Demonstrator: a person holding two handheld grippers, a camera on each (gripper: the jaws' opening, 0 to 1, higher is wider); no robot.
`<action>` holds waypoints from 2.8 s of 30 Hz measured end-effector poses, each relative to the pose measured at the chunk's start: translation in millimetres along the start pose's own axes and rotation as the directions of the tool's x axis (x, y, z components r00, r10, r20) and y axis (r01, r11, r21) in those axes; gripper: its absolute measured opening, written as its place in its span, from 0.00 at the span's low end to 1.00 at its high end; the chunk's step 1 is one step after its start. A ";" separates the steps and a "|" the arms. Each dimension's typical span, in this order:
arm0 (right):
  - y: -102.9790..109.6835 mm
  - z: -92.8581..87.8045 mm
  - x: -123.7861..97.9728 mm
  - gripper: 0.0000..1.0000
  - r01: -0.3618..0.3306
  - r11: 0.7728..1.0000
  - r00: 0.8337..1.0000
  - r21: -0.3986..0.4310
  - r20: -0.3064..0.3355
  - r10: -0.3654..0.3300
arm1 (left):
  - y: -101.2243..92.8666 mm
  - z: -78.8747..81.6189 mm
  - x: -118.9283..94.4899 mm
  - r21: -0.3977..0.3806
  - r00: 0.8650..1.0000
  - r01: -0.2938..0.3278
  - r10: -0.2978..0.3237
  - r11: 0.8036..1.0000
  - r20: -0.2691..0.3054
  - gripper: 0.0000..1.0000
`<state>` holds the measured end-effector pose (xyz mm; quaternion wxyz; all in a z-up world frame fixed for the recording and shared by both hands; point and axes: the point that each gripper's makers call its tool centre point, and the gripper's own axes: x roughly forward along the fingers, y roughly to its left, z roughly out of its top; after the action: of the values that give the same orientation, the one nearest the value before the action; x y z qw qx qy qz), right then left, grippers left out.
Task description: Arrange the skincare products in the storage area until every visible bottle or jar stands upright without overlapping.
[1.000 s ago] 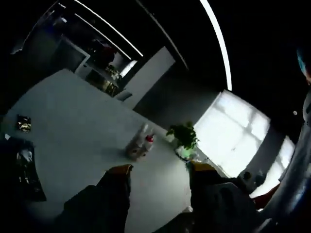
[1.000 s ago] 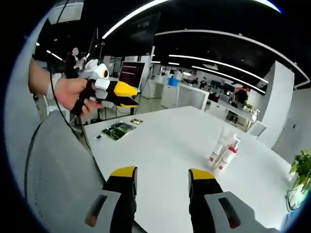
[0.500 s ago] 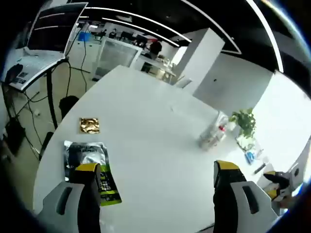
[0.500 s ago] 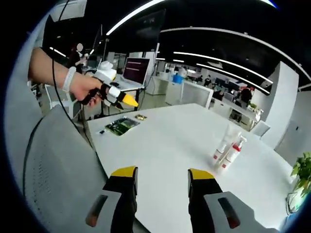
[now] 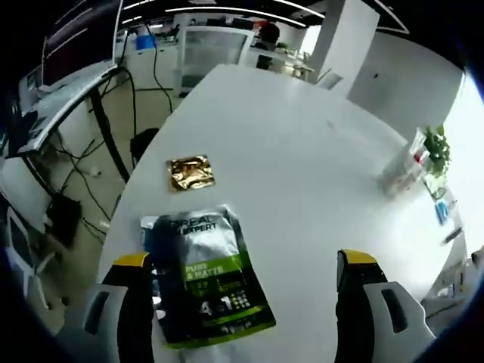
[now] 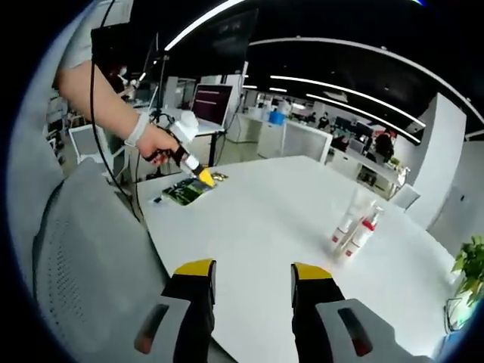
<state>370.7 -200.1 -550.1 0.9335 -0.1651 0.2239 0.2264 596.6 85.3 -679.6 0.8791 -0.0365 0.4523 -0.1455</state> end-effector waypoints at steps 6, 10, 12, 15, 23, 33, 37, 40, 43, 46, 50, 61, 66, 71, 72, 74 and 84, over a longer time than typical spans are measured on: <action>0.4 -1.9 0.4 0.33 -0.004 1.000 1.000 -0.006 -0.010 0.004 | 19.5 1.5 13.1 0.040 0.996 -0.077 0.078 0.996 -0.040 0.99; 1.9 -3.5 1.6 0.33 -0.016 1.000 1.000 -0.003 -0.020 0.016 | 24.7 6.7 19.9 0.013 0.994 -0.105 0.106 0.994 -0.035 0.99; 1.9 -3.5 1.7 0.33 -0.017 1.000 1.000 -0.004 -0.020 0.017 | 29.5 3.8 22.9 0.033 0.989 -0.132 0.134 0.991 -0.055 0.99; 1.1 -2.9 1.0 0.32 -0.014 1.000 1.000 -0.002 -0.016 0.014 | 38.6 -5.1 23.5 0.040 0.978 -0.180 0.183 0.983 -0.100 0.99; 1.8 -3.5 1.2 0.31 -0.017 1.000 1.000 -0.005 -0.016 0.017 | 43.5 -16.1 30.8 0.009 0.975 -0.197 0.197 0.980 -0.097 0.99; 0.6 -5.6 0.8 0.27 -0.013 1.000 1.000 -0.011 -0.029 0.013 | 45.6 -31.9 20.3 -0.005 0.970 -0.244 0.244 0.970 -0.026 0.98; 0.7 -5.6 0.4 0.26 -0.013 1.000 1.000 -0.015 -0.027 0.012 | 40.8 -35.9 15.6 -0.018 0.969 -0.246 0.246 0.969 -0.001 0.89; 0.6 -5.7 0.3 0.25 -0.012 1.000 1.000 -0.018 -0.027 0.012 | 35.1 -33.3 14.9 0.002 0.973 -0.230 0.230 0.973 0.006 0.74; 0.7 -5.7 0.2 0.25 -0.012 1.000 1.000 -0.023 -0.028 0.011 | 29.3 -29.2 15.7 0.056 0.979 -0.205 0.204 0.977 0.019 0.67; 1.1 -6.3 0.2 0.24 -0.013 1.000 0.999 -0.026 -0.032 0.012 | 26.9 -30.5 17.0 0.051 0.981 -0.193 0.193 0.980 0.019 0.61; 2.4 -6.3 0.3 0.22 -0.017 0.999 0.999 -0.037 -0.034 0.015 | 16.7 -30.1 17.7 0.100 0.988 -0.149 0.145 0.984 0.051 0.42; 4.0 -6.9 1.0 0.21 -0.027 0.999 0.999 -0.044 -0.040 0.025 | 9.7 -31.2 18.5 0.100 0.998 -0.033 0.028 0.994 0.055 0.17; 3.8 -7.1 1.3 0.20 -0.029 0.999 0.999 -0.038 -0.040 0.028 | -9.0 -27.3 12.6 0.016 0.995 0.073 -0.073 0.997 0.067 0.12; 5.5 -8.0 1.9 0.19 -0.039 0.999 0.998 -0.033 -0.044 0.038 | -67.8 9.0 -15.1 -0.096 0.928 0.310 -0.280 0.946 0.245 0.10; 5.6 -8.0 1.8 0.19 -0.039 0.999 0.998 -0.033 -0.044 0.037 | -82.5 13.9 -23.4 -0.076 0.911 0.349 -0.319 0.934 0.262 0.10; 4.9 -7.7 1.7 0.19 -0.037 0.999 0.998 -0.029 -0.042 0.036 | -107.3 19.5 -38.0 -0.005 0.890 0.387 -0.372 0.922 0.265 0.09; -5.4 -4.5 -2.2 0.18 0.008 1.000 1.000 0.003 -0.019 -0.008 | -208.0 24.4 -118.3 0.185 0.741 0.576 -0.604 0.796 0.295 0.07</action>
<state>370.1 -207.3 -551.7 0.9324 -0.1669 0.2324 0.2210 504.9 -80.8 -531.7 0.8526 -0.1663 0.2529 -0.4259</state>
